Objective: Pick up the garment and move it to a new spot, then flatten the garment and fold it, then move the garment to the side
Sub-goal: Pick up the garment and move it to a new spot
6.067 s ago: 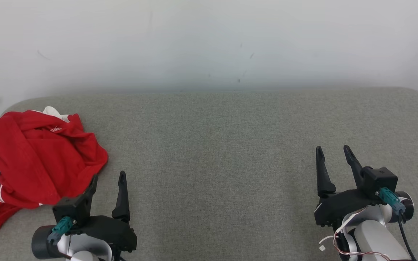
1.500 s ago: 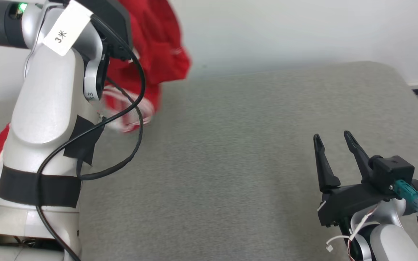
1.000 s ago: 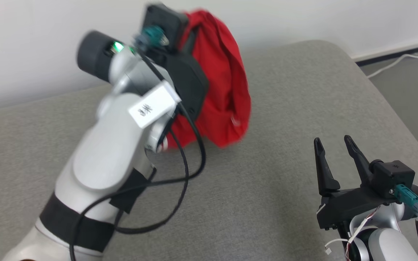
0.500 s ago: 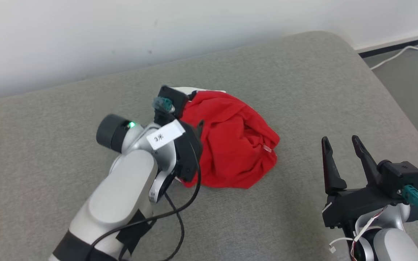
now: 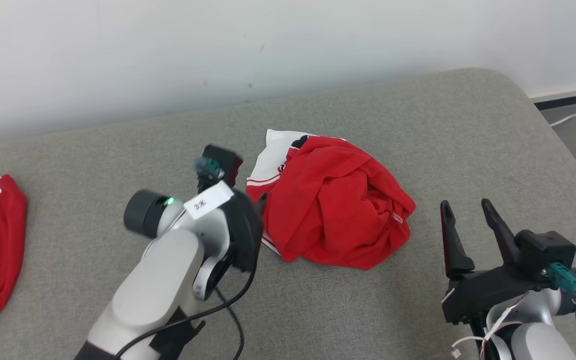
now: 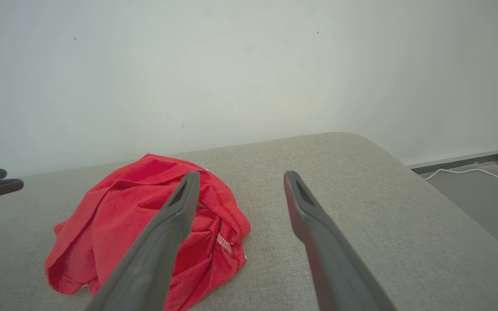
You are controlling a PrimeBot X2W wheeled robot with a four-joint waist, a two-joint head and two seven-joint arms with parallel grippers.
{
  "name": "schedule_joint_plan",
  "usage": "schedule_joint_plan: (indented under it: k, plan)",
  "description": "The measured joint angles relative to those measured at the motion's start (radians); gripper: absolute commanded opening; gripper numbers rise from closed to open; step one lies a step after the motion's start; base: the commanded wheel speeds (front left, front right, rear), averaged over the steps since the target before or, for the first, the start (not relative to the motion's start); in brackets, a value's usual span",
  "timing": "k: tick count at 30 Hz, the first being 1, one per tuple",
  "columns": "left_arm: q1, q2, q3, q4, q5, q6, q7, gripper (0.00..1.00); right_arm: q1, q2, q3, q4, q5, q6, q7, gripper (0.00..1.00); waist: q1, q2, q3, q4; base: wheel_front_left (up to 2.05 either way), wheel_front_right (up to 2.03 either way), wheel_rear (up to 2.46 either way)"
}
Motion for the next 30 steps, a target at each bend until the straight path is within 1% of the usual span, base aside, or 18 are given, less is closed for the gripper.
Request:
schedule_joint_plan:
  k: [3, 6, 12, 15, 20, 22, 30]
  plan:
    - [0.030, 0.024, 0.000, 0.026, 0.001, 0.010, 0.009, 1.00, -0.003, 0.002, 0.021, 0.001, 0.000, 0.000, 0.001, 1.00, 0.0000, 0.0000, -0.009, 0.004, 0.00, 0.00, 0.00]
    - [0.039, 0.045, 0.002, 0.054, 0.002, 0.019, 0.019, 1.00, -0.002, 0.006, 0.032, 0.000, 0.000, 0.001, 0.008, 1.00, 0.0000, 0.0000, -0.010, -0.007, 0.00, 0.00, 0.00]
    - [0.039, 0.049, 0.008, 0.091, 0.005, 0.035, 0.028, 1.00, -0.002, 0.006, 0.032, -0.014, 0.000, 0.001, 0.009, 1.00, 0.0000, 0.0000, 0.004, -0.039, 0.00, 0.00, 0.00]
    - [0.039, 0.051, 0.007, 0.108, 0.011, 0.036, 0.036, 1.00, -0.002, 0.006, 0.032, -0.024, 0.000, 0.001, 0.010, 1.00, 0.0000, 0.0000, 0.019, -0.055, 0.00, 0.00, 0.00]
    - [0.035, 0.071, 0.007, 0.145, 0.020, 0.037, 0.045, 1.00, -0.003, 0.006, 0.030, -0.032, 0.000, 0.001, 0.010, 1.00, 0.0001, 0.0001, 0.051, -0.081, 0.00, 0.00, 0.00]
    - [0.030, 0.073, 0.010, 0.159, 0.020, 0.044, 0.045, 1.00, -0.004, 0.006, 0.029, -0.033, 0.000, 0.001, 0.010, 1.00, 0.0001, 0.0001, 0.066, -0.090, 0.00, 0.00, 0.00]
    - [0.006, 0.067, 0.019, 0.194, 0.019, 0.044, 0.042, 1.00, -0.028, 0.007, 0.022, -0.032, 0.000, 0.001, 0.009, 1.00, 0.0001, 0.0001, 0.111, -0.119, 0.00, 0.00, 0.00]
